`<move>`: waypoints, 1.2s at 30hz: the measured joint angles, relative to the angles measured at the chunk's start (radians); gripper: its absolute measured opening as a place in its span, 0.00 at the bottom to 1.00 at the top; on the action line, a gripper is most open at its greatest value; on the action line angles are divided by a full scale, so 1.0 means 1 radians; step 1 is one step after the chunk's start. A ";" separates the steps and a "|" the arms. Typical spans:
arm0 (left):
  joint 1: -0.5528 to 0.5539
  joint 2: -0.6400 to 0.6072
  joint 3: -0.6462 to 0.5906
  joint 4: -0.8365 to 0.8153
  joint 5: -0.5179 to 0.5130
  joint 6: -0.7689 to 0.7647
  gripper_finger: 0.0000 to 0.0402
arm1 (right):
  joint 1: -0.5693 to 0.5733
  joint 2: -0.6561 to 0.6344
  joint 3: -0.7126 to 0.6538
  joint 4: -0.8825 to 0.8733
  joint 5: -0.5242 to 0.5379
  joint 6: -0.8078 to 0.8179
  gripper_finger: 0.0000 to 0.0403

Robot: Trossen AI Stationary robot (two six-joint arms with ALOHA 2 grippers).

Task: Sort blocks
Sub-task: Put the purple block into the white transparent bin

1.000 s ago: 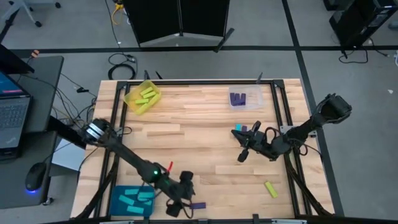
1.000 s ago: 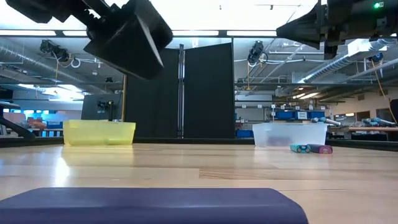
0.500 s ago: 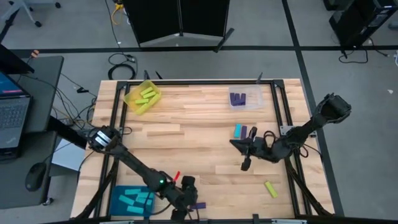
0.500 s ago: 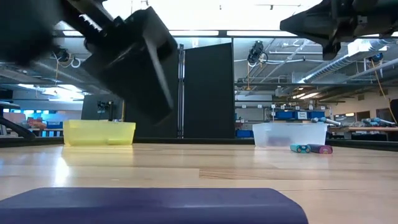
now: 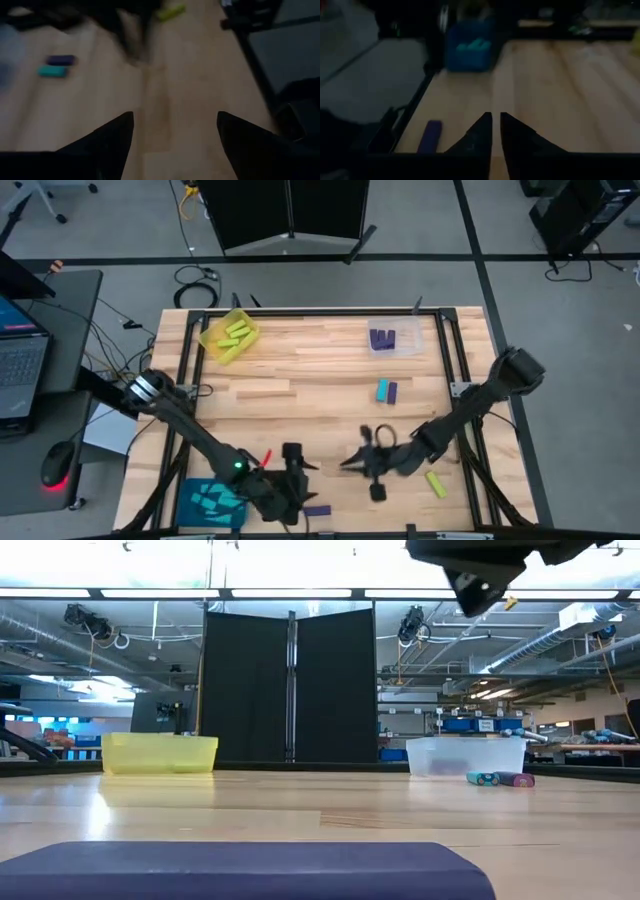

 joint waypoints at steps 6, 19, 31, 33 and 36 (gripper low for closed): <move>-0.041 -0.119 -0.039 -0.067 -0.143 -0.019 0.74 | 0.014 0.147 0.140 -0.085 0.006 -0.009 0.27; 0.136 -0.112 -0.223 0.268 0.011 0.005 0.74 | 0.119 -0.153 -0.146 -0.013 0.529 0.027 0.26; 0.134 -0.020 -0.214 0.252 0.417 0.054 0.74 | 0.156 -0.221 -0.322 0.020 0.526 0.245 0.28; 0.082 -0.020 -0.214 0.239 0.422 0.054 0.74 | 0.142 -0.220 -0.321 0.029 0.529 0.240 0.29; 0.019 -0.010 -0.213 0.260 0.407 0.018 0.74 | 0.118 -0.218 -0.321 0.048 0.536 0.212 0.30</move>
